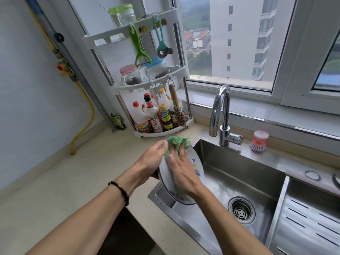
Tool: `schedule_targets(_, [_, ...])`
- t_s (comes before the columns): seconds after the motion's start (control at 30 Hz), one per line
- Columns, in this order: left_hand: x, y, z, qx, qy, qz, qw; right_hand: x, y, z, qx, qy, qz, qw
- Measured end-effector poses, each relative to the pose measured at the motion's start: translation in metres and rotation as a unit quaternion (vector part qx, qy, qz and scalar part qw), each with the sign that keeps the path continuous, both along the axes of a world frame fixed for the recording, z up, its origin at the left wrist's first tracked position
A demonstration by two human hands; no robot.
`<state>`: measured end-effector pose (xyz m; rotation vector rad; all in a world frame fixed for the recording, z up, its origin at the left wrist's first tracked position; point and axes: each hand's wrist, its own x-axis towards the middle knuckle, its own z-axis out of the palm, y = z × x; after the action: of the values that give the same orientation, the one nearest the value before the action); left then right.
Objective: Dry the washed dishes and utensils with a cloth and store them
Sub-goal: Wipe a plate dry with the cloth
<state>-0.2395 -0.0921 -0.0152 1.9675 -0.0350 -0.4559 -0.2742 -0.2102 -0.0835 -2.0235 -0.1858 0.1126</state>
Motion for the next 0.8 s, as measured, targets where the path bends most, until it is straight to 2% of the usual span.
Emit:
schedule_targets(0.1, [0.007, 0.000, 0.001, 0.010, -0.025, 0.005, 1.000, -0.024, 0.011, 0.007, 0.066, -0.041, 0.057, 0.995])
schedule_targets(0.17, [0.007, 0.003, 0.000, 0.020, -0.037, 0.007, 0.999, -0.024, 0.006, 0.003, 0.027, -0.044, 0.080, 0.996])
schedule_targets(0.23, [0.006, 0.003, -0.003, 0.024, -0.034, -0.011, 0.999, -0.009, 0.000, 0.004, -0.017, -0.020, 0.055, 0.998])
schedule_targets(0.3, [0.003, -0.002, -0.002, 0.023, -0.031, -0.005, 0.999, -0.003, -0.001, 0.013, 0.037, 0.018, 0.013, 0.999])
schedule_targets(0.4, [0.012, -0.002, -0.001, 0.015, -0.038, 0.059, 0.997, -0.025, 0.008, 0.018, 0.127, 0.015, 0.077, 0.989])
schedule_targets(0.5, [0.017, 0.004, -0.005, 0.025, -0.050, 0.077, 0.995, -0.032, -0.001, 0.012, 0.093, 0.021, 0.125, 0.988])
schedule_targets(0.57, [0.011, 0.001, -0.006, 0.023, -0.036, 0.066, 0.997, -0.017, -0.006, 0.014, 0.078, 0.035, 0.113, 0.990])
schedule_targets(0.7, [0.010, -0.008, -0.002, -0.038, -0.011, 0.071, 0.997, -0.011, -0.006, 0.018, 0.083, 0.014, 0.072, 0.994])
schedule_targets(0.8, [0.018, -0.003, -0.002, -0.019, -0.064, 0.112, 0.991, -0.024, -0.019, 0.007, 0.068, 0.052, 0.108, 0.990])
